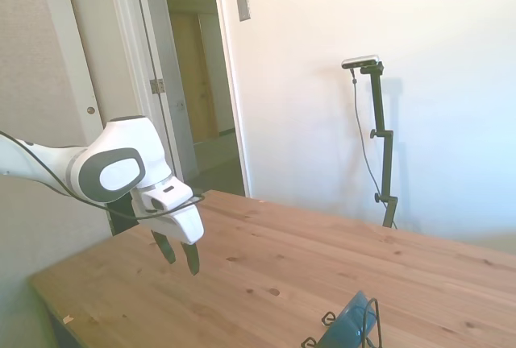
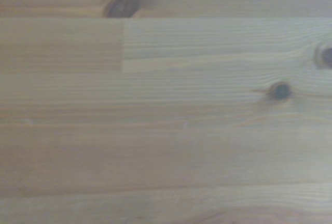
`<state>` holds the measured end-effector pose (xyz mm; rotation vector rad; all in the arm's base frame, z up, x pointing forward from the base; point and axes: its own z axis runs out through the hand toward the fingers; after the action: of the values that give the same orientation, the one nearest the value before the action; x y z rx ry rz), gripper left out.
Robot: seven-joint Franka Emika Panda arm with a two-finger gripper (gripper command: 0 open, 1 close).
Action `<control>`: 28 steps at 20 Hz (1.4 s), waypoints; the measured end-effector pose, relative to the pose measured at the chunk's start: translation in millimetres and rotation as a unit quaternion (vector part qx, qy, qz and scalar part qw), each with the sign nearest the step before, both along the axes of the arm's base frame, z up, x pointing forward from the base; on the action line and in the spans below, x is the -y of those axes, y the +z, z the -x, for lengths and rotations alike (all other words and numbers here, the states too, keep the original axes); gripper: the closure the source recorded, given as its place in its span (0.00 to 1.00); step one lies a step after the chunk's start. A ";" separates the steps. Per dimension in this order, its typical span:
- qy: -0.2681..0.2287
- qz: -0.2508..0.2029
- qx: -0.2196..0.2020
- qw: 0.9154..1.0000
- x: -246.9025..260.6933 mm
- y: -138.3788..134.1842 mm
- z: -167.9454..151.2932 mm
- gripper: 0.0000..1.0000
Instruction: Unload the bowl
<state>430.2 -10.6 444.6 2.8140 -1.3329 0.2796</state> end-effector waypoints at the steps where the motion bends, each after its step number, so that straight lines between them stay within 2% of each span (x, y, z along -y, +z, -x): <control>1: -0.008 0.007 0.000 1.000 5.5 0.4 -5.3 0.00; 5: -0.041 0.042 0.000 0.998 34.3 1.6 -30.5 0.00; 11: -0.059 0.088 0.006 0.994 71.1 8.5 -58.3 0.00; 16: -0.074 0.124 0.004 0.990 103.3 9.7 -57.5 0.00; 22: -0.102 0.139 -0.001 0.985 142.4 10.6 -48.0 0.00; 28: -0.113 0.170 0.006 0.979 164.8 30.3 -57.8 0.00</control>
<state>488.1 -175.4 474.9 2.3629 -1.4339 0.4669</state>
